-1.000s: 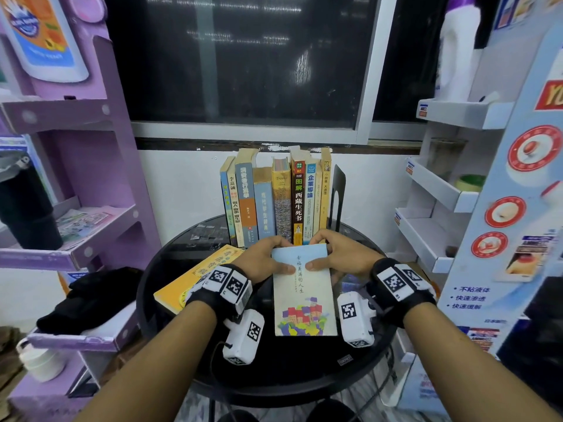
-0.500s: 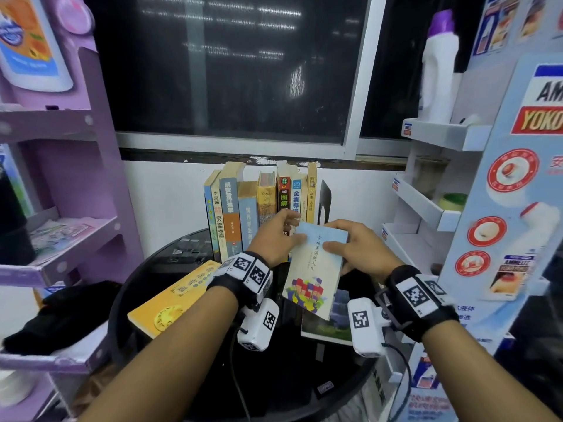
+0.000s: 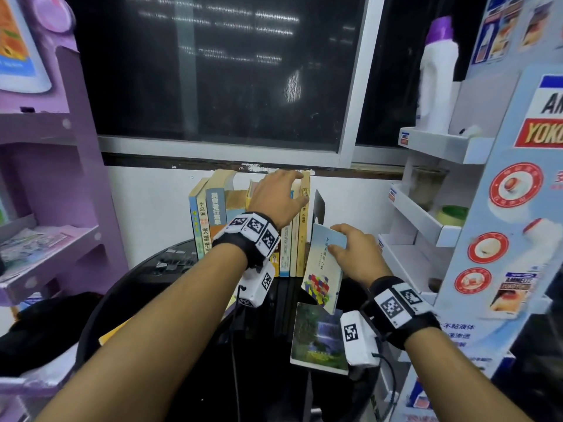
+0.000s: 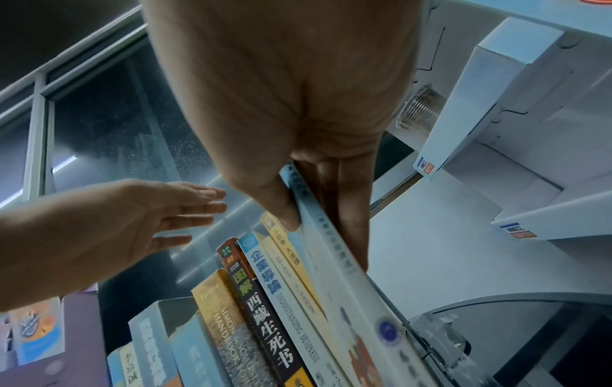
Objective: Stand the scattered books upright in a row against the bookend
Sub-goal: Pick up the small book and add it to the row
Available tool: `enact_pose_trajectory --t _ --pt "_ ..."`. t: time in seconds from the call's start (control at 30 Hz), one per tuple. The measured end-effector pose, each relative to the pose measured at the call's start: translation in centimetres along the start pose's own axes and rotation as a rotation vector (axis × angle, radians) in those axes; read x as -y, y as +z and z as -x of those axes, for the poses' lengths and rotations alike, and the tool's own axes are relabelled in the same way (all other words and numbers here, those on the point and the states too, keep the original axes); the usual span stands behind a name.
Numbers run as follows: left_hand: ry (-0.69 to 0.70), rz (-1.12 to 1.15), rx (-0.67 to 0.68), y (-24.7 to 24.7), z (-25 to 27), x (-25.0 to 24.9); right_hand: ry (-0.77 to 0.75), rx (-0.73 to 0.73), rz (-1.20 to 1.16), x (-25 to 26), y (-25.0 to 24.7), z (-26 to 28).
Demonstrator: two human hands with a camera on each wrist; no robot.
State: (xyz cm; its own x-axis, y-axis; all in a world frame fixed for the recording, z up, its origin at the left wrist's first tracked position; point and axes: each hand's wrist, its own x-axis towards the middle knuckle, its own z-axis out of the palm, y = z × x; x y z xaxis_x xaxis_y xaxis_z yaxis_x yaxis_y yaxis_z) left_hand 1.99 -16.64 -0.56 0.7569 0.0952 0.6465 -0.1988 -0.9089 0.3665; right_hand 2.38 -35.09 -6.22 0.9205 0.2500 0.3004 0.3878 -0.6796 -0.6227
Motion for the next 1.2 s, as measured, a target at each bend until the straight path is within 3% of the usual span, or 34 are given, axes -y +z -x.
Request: enact_pose_trajectory --t 0.63,1.2 --pt "0.118 -0.281 0.214 4.2 -4.2 2.8 -0.019 -0.031 0.126 -0.8 3.5 -4.6" --pt "0.136 -0.238 0.108 4.3 -4.4 3.4 0.001 -0.086 -0.044 -2.2 7.3 -7.4"
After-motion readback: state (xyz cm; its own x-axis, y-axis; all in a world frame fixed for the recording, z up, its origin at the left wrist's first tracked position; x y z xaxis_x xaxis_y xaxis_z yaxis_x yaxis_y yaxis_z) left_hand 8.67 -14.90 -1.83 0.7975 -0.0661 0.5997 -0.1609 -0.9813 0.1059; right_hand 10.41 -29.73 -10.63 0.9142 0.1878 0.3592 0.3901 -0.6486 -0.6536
